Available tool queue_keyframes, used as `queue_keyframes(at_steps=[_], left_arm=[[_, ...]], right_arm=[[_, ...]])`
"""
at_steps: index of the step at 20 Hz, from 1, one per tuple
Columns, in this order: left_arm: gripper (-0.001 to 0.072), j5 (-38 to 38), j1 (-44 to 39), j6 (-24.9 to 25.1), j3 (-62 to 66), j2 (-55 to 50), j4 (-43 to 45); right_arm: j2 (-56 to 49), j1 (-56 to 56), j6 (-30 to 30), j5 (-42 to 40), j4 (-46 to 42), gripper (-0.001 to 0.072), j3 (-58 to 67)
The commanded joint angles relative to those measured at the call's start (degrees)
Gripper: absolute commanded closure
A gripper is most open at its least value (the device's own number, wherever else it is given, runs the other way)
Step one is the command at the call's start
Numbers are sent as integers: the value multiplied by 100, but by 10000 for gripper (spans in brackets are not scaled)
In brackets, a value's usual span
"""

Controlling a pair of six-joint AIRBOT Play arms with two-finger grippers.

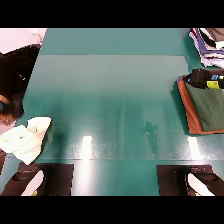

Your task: Fold the shirts.

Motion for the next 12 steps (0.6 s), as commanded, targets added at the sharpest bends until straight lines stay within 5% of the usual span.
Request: queue_keyframes(at_steps=[1,6,7,8,9,12], left_arm=[[41,151,214,-87,-1635,221,332],[43,702,214,-299,-2444,223,341],[114,664,214,-387,-2400,221,343],[423,634,214,-415,-2326,223,341],[656,612,214,-417,-2227,223,341],[680,389,212,-424,-1460,229,326]], right_arm=[[4,7,2,-15,0,693,0],[4,7,2,-13,0,693,0],[4,7,2,-17,0,693,0],[4,7,2,-17,0,693,0],[4,7,2,-20,0,693,0],[9,7,2,-76,7,693,4]])
